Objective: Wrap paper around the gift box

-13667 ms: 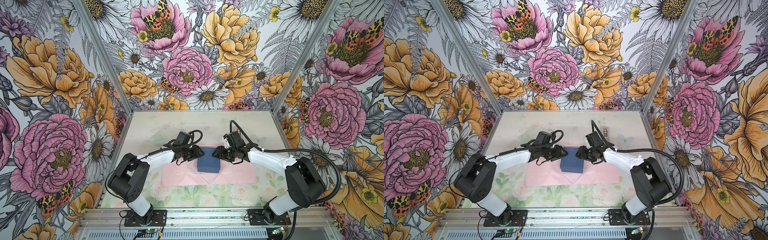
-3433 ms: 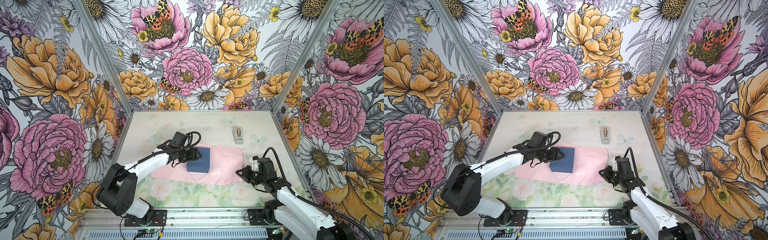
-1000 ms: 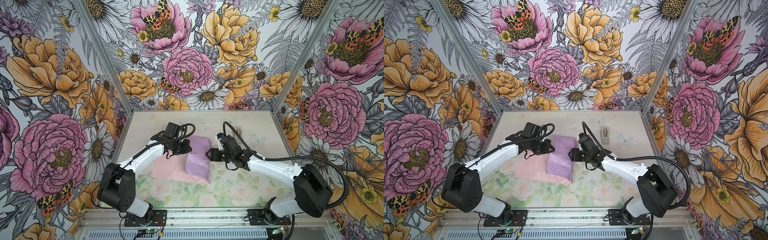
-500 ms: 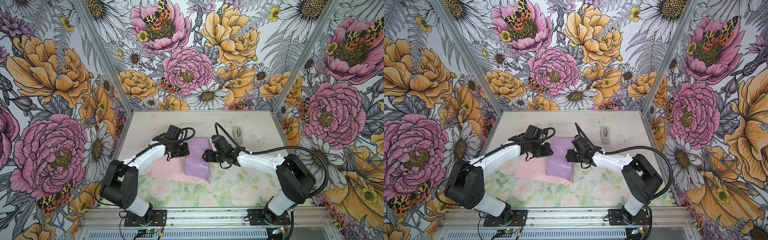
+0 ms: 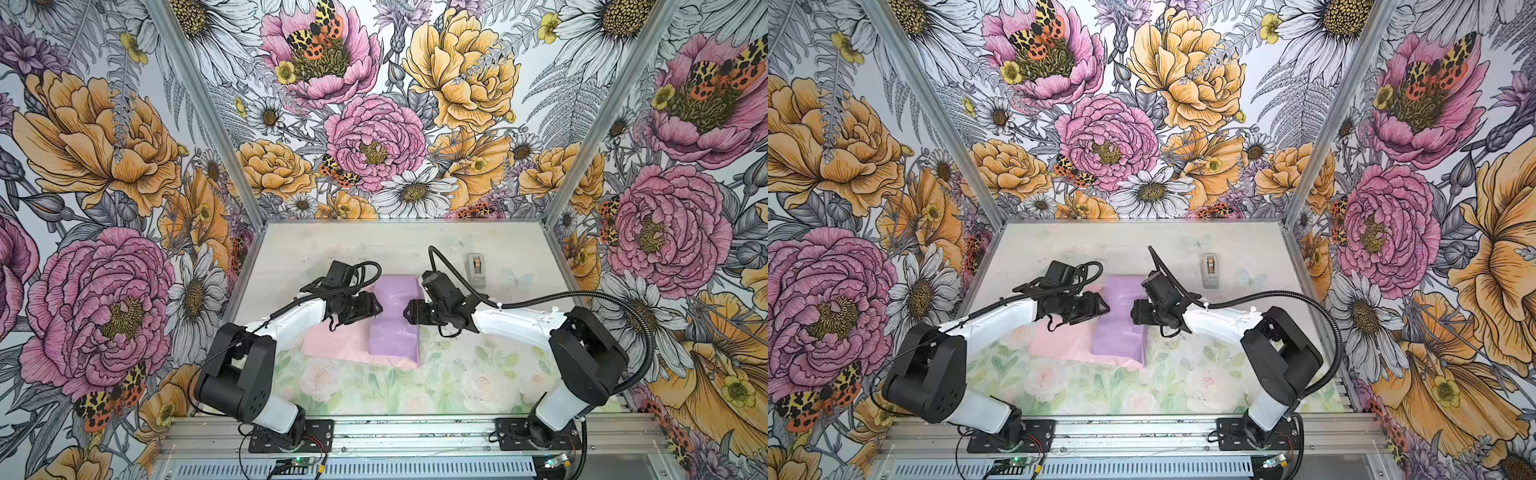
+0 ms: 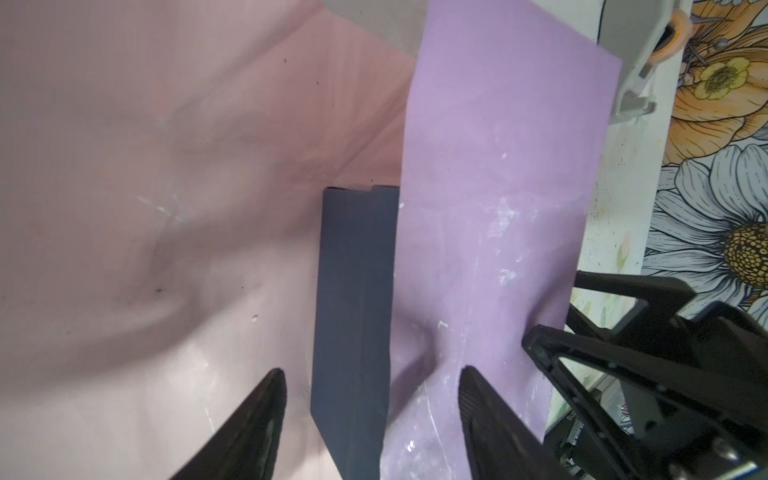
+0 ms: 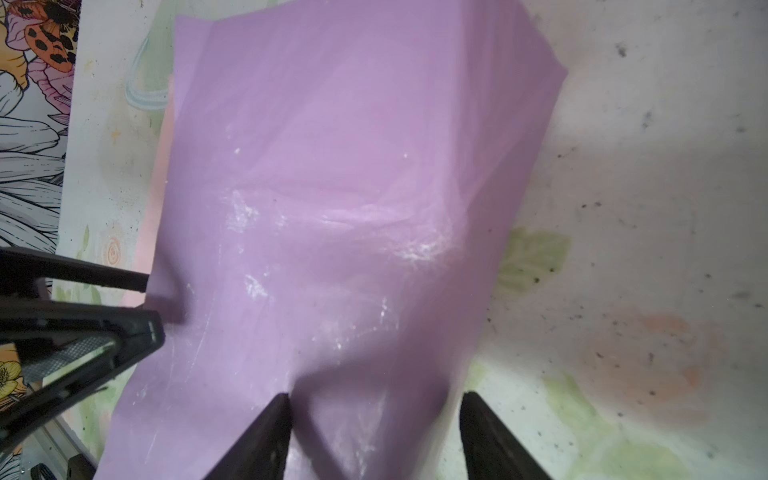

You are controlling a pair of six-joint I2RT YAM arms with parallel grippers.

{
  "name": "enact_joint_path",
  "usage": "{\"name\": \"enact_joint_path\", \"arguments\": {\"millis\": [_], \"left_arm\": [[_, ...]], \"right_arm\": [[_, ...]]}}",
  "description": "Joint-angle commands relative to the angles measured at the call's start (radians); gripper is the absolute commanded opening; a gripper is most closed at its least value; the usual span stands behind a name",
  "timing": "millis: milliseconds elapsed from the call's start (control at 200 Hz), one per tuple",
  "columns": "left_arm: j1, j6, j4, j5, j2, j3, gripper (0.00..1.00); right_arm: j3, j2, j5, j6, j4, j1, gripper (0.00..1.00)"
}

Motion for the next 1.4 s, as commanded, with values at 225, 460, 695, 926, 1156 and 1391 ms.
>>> {"name": "enact_joint_path", "arguments": {"millis": [225, 460, 695, 926, 1156, 1391], "left_arm": [[-0.051, -0.114, 0.196, 0.050, 0.019, -0.071, 0.38], [-0.103, -0.178, 0.286, 0.018, 0.040, -0.084, 0.27], [-0.135, -0.216, 0.336, -0.008, 0.073, -0.091, 0.26], [-0.142, -0.210, 0.331, -0.019, 0.079, -0.085, 0.26], [-0.140, -0.200, 0.319, -0.021, 0.077, -0.072, 0.29], [-0.101, -0.200, 0.237, -0.066, 0.000, -0.058, 0.51]], "right_arm": [[0.005, 0.009, 0.023, 0.026, -0.049, -0.007, 0.65], [-0.029, -0.041, 0.024, -0.001, -0.076, -0.053, 0.66], [-0.070, -0.215, -0.066, -0.052, -0.121, -0.158, 0.88], [-0.024, -0.205, -0.115, -0.056, -0.202, -0.180, 0.85], [0.044, -0.069, -0.104, -0.053, -0.201, -0.162, 0.78], [0.005, -0.028, -0.009, 0.010, -0.214, -0.160, 0.66]]}}
